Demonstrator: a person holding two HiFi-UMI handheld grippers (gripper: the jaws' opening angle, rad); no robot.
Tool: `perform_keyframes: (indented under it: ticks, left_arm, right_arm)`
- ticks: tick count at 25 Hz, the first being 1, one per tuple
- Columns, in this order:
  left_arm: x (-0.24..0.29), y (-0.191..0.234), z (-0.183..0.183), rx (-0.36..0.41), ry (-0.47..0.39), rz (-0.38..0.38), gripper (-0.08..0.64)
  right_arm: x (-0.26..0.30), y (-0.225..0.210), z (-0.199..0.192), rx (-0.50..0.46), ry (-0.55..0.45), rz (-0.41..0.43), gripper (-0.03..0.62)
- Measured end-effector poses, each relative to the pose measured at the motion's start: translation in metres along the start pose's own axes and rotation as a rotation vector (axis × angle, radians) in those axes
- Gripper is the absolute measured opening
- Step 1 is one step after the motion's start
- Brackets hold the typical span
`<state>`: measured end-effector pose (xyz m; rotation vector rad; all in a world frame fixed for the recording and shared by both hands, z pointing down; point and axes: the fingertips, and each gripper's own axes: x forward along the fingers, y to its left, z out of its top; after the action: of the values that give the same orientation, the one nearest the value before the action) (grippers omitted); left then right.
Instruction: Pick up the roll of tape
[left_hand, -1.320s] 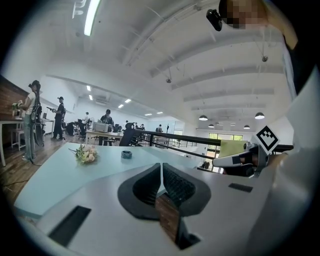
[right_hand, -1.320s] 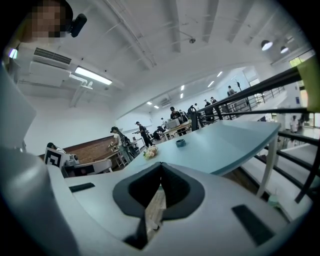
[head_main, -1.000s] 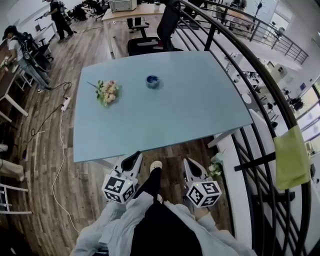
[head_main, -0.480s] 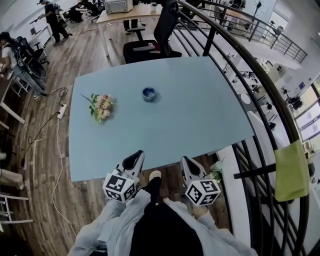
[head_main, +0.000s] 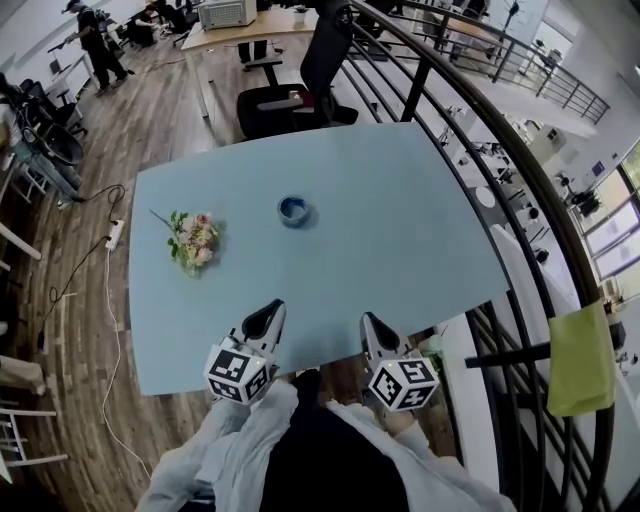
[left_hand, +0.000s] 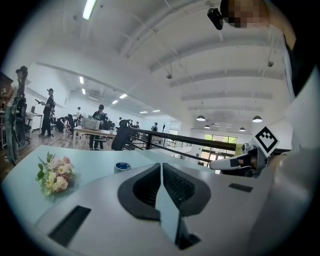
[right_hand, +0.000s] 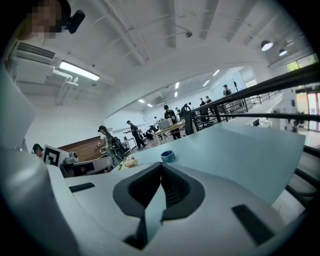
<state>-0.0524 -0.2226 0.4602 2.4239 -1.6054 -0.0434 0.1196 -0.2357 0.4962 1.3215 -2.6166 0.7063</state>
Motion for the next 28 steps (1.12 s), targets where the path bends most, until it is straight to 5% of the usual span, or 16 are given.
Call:
perform_keyframes:
  ticks: [2,5,9,20,28]
  left_arm:
    - [0.01,0.008,0.002,-0.002,-0.003,0.001,0.026]
    - [0.023,0.022,0.004,-0.012,-0.01,0.008,0.026]
    - [0.035,0.04,0.005,-0.026,-0.015,0.018,0.026]
    - [0.054,0.07,-0.016,-0.098,0.012,0.037,0.026]
    - [0.059,0.088,-0.02,-0.126,0.001,0.124,0.026]
  right_arm:
    - [0.011,-0.003,0.006,-0.01,0.003,-0.001,0.015]
    - [0.029,-0.01,0.012,-0.02,0.02,-0.001,0.172]
    - [0.049,-0.019,0.018,-0.032,0.037,-0.025,0.229]
    - [0.07,-0.026,0.019,-0.1,0.105,-0.025,0.232]
    - [0.102,-0.033,0.032,-0.161,0.168,0.039,0.222]
